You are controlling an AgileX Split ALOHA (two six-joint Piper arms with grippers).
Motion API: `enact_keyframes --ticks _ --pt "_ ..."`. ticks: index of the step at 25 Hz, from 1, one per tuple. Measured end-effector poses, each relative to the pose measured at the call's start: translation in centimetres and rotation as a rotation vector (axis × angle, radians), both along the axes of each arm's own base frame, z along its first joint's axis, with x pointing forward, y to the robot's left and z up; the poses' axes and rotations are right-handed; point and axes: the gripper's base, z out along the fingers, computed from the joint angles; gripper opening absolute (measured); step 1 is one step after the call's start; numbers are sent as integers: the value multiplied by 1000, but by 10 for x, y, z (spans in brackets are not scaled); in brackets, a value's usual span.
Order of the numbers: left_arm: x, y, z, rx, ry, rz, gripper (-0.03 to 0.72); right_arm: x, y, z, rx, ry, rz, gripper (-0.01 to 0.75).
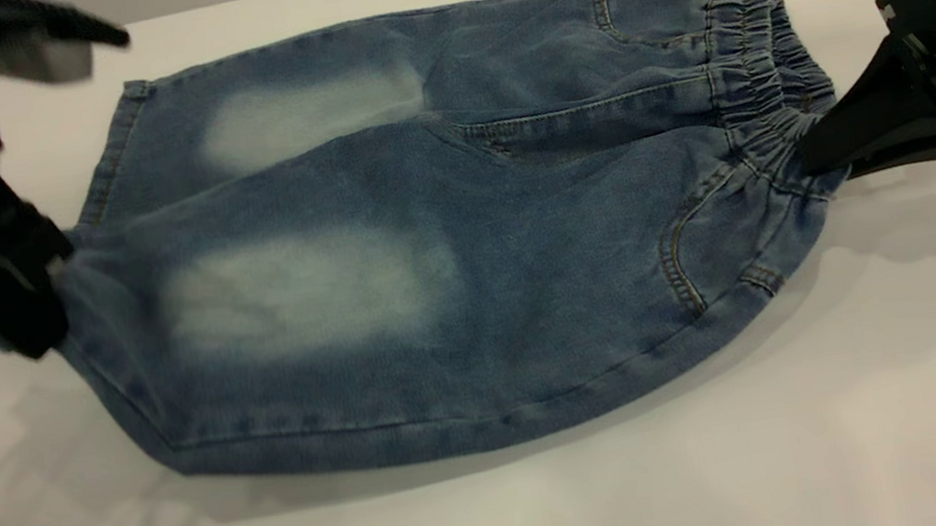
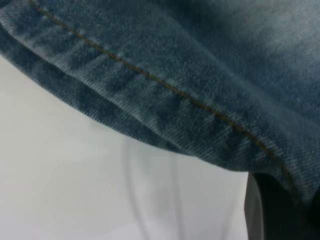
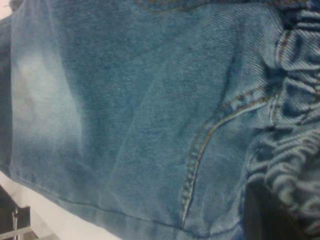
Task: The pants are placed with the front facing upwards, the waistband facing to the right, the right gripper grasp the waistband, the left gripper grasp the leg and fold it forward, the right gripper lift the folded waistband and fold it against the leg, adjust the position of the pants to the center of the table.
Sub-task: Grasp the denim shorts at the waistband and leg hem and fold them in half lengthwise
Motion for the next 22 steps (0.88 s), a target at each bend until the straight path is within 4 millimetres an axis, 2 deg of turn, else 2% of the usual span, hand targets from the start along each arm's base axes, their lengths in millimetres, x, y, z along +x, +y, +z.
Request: enact_keyframes --ticks 7,12,22 --pt "-3 1 25 -28 -87 0 79 4 0 12 1 -48 -9 35" --pt "-3 1 36 -47 -131 4 79 7 -4 35 -52 -93 -23 34" --pt "12 -9 66 -131 -250 -18 79 8 -7 79 -105 -175 -60 34"
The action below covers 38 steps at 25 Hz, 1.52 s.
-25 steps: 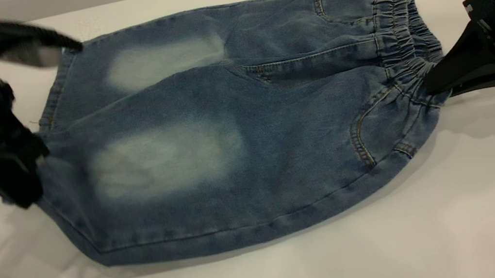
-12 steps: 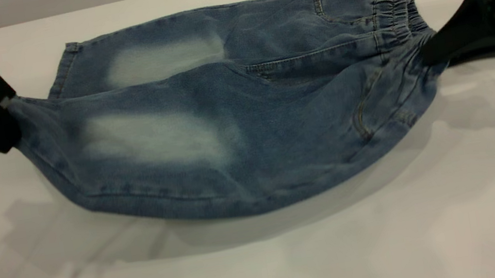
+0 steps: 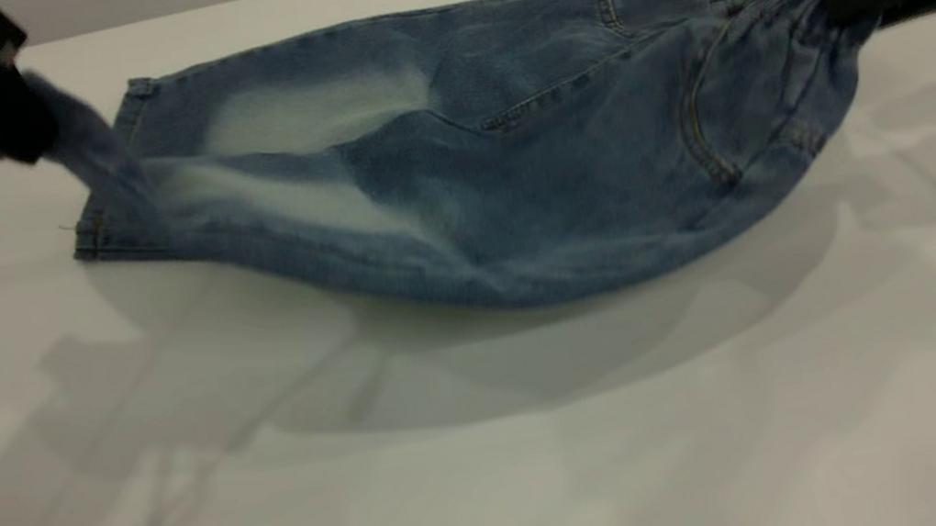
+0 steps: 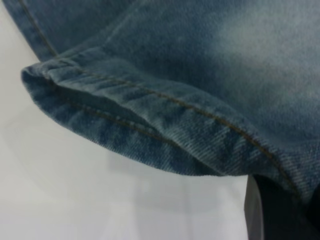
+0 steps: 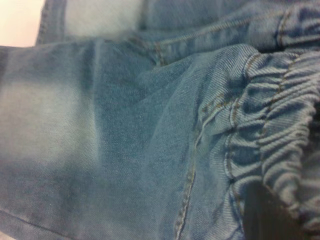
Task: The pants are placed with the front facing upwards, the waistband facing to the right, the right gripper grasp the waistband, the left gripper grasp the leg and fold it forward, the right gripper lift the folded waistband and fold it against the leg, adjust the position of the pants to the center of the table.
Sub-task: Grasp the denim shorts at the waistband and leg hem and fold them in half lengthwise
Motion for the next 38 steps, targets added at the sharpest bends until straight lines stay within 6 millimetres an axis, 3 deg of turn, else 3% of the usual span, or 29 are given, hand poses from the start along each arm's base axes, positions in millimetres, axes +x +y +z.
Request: enact_keyframes --ticks 5,11,19,32,38 --pt "9 -3 13 -17 -56 -1 79 1 -1 14 -6 -35 -30 34" --pt "22 -7 28 -54 -172 6 79 2 -1 15 12 -25 -62 34" --pt "30 -8 33 -77 -272 11 79 7 -1 18 44 -23 -113 34" --pt "40 -11 41 -116 -411 22 79 33 -6 41 77 -71 -191 34" --pt "46 -12 47 -140 -498 29 79 40 -12 42 40 -75 -279 34"
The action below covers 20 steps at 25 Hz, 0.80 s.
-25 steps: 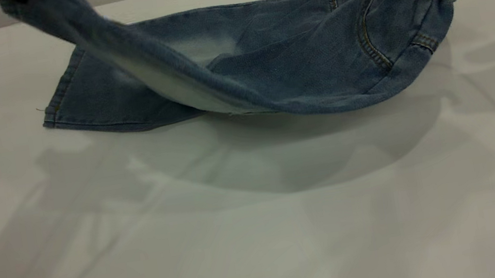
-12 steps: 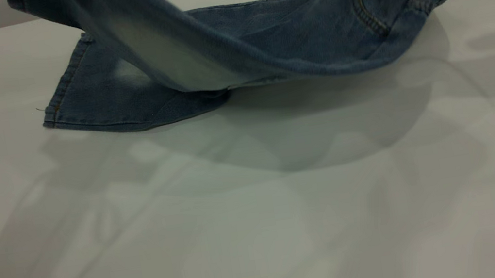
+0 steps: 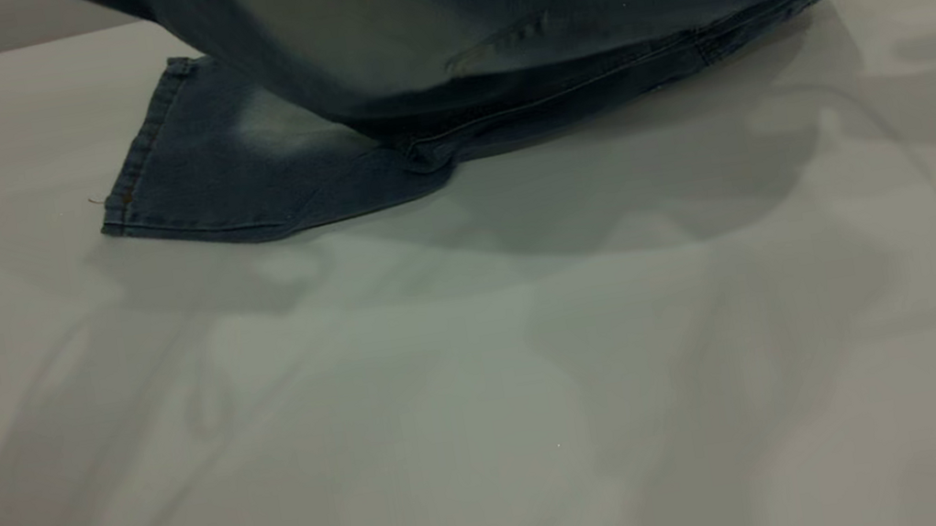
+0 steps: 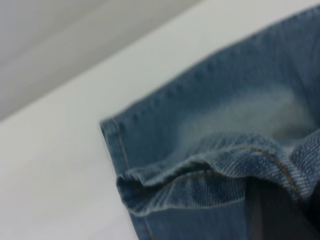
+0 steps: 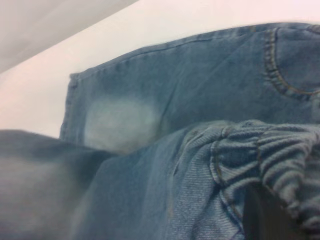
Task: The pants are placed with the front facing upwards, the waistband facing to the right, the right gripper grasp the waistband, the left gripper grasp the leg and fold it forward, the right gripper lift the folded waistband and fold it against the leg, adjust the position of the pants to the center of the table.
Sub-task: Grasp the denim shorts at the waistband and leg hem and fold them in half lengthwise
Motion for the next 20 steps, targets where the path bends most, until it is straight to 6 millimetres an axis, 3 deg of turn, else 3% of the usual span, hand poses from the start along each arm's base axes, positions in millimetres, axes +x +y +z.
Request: enact_keyframes --ticks 15,20 --pt "7 -1 7 -26 -105 6 79 7 -10 -2 -43 -4 -146 34" --pt "13 -3 -1 -26 -107 9 79 8 -12 -2 -53 -6 -160 34"
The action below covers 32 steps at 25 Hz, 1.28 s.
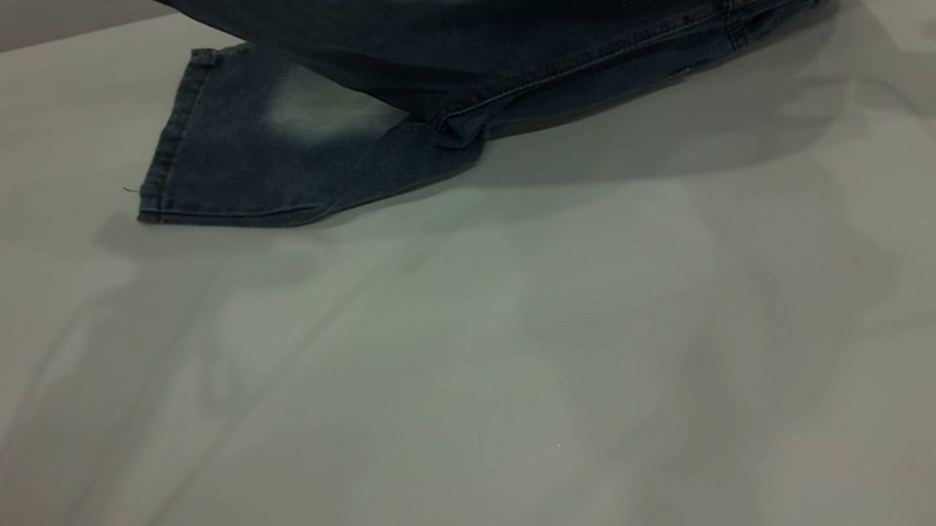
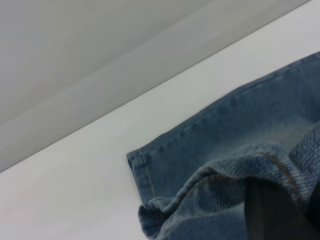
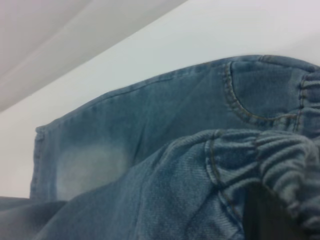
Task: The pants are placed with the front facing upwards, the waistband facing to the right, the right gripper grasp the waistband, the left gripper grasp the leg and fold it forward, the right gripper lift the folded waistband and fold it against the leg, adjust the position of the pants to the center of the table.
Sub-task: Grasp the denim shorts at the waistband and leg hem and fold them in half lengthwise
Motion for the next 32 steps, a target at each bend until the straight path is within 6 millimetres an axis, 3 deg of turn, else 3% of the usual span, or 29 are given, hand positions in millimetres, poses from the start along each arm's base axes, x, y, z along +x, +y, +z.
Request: enact_keyframes --ticks 16,24,32 --pt "26 -7 -51 13 32 13 79 5 -1 -3 -38 -3 27 34" --pt "43 -12 -54 -2 40 23 79 22 0 -5 -22 -16 85 34" --pt "66 -20 -60 -6 46 25 79 24 -1 -25 -22 38 88 34"
